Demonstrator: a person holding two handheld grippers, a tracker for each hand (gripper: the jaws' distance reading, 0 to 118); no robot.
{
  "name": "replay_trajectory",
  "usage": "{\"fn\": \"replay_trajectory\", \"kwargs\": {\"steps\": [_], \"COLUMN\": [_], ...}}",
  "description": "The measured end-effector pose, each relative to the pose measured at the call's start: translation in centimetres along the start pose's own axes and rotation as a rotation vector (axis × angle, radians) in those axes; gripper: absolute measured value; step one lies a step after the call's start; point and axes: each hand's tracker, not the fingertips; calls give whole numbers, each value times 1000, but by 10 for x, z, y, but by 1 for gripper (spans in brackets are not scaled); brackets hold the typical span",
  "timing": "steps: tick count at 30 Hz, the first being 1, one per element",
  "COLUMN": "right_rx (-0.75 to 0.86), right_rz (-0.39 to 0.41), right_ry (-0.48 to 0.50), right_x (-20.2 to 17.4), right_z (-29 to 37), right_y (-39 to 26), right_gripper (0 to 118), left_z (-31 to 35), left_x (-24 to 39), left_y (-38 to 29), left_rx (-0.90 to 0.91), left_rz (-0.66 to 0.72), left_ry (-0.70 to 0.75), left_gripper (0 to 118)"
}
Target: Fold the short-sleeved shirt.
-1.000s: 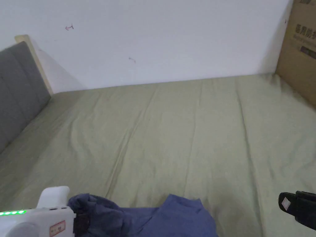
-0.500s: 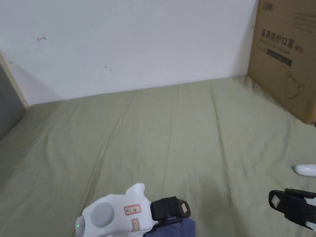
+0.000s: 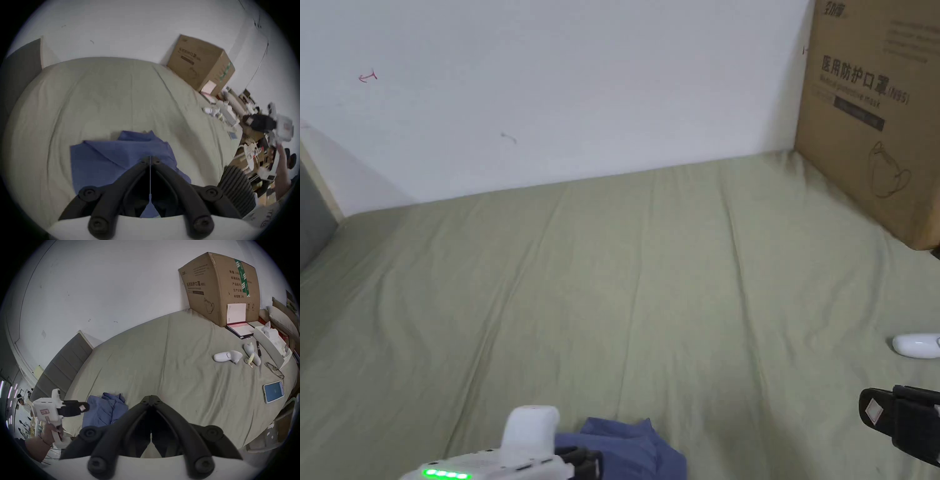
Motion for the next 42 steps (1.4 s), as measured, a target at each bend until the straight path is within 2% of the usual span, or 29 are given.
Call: {"fn": "replay_trajectory", "kwargs": {"steps": [3,6,8,9,10,11,15,19,23,26,29,32,36,38,42], "right_rx": [-6,-31,-41,-48,-53,-58,-33,87,279,426,565,693,575,550,553], "right_rz": [-6,-18,-2,6,7,5,3,56,180,208,257,257,231,189,198], "right_ry": [-5,5,-3,-10,-11,-7,37,96,112,122,50,0,-119,-127,-139], "right_x": [0,-1,-3,-4,-5,-5,-16,-42,-79,-99,-114,-116,-108,-102,-100], "right_z": [-1,0,2,3,3,4,9,19,29,32,27,11,-26,-33,-36], "right_y": [-2,-4,-7,-8,-8,-9,-6,9,28,35,38,34,37,34,32], "right_gripper": [0,0,0,0,0,0,0,0,0,0,0,0,0,0,0], "left_z": [-48,-95,-97,-100,-102,-94,-24,67,141,170,177,169,151,144,139], "left_x": [10,14,7,5,6,5,29,30,29,34,33,28,17,12,7], "left_y": [-8,-26,-31,-31,-32,-34,-14,20,44,47,46,37,21,19,24], "left_rx": [-119,-265,-171,-192,-221,-210,110,454,704,812,842,832,787,773,759], "left_rz": [33,135,260,346,412,414,141,50,-17,-82,-114,-88,-34,-14,-3], "left_ry": [-64,-105,-272,-341,-365,-363,-194,-111,127,304,374,402,455,458,454], "left_gripper": [0,0,0,0,0,0,0,0,0,0,0,0,0,0,0]}}
